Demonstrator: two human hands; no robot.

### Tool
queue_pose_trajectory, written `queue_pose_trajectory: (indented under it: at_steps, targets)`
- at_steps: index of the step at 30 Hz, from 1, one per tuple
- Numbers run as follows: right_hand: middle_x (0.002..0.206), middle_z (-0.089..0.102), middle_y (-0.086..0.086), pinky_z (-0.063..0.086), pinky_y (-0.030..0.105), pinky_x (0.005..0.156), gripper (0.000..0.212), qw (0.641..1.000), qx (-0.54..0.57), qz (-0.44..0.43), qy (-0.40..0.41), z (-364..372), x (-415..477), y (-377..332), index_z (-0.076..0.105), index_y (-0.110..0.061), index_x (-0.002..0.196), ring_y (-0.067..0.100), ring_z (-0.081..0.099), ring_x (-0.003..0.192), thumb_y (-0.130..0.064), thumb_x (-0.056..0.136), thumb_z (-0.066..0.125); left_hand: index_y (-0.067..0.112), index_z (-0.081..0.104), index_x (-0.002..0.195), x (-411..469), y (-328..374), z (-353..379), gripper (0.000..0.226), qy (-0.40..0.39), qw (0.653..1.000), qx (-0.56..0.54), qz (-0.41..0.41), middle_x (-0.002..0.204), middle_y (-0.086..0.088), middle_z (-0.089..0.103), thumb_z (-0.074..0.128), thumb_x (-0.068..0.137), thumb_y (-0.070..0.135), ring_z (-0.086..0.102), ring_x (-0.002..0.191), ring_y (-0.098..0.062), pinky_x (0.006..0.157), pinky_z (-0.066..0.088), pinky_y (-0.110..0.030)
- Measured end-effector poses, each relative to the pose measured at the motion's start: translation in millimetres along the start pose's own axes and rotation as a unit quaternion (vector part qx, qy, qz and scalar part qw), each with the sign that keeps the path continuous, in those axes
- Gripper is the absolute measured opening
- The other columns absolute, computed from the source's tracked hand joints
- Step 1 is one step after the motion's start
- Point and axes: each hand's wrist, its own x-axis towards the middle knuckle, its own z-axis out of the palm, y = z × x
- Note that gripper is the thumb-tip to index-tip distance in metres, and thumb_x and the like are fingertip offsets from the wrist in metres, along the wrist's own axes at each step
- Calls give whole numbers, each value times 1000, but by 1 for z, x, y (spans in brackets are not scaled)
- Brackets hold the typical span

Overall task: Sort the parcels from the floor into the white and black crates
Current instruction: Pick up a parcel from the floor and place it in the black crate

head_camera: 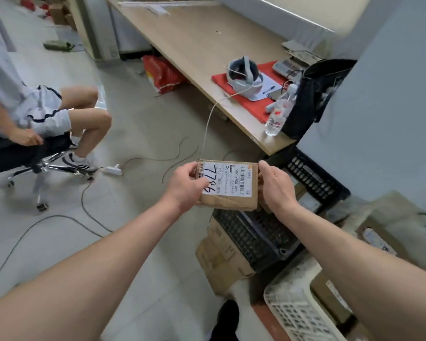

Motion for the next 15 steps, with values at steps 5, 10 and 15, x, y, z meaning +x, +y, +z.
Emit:
queue_pose_trajectory:
  at_steps: [5,10,15]
  targets:
    - [95,72,1,56,56,87,65,996,53,66,32,-40,23,42,67,-19,94,26,69,91,-75,80,37,23,71,101,30,20,59,30,-84,996,20,15,92,12,73,56,87,2,69,83,-5,67,54,-19]
    - [99,72,-4,56,49,88,57,986,103,126,38,-57,66,85,62,-24,103,22,69,95,-72,84,37,21,72,109,68,38,113,33,-134,990,50,1,101,8,76,55,86,5,73,85,-5,71,59,-24]
    - [103,70,-4,53,54,95,48,974,123,188,16,-57,108,129,61,-27,104,21,66,98,-67,93,38,15,74,109,105,42,159,33,-159,981,95,-53,104,-1,77,59,81,9,73,96,-18,88,59,-38]
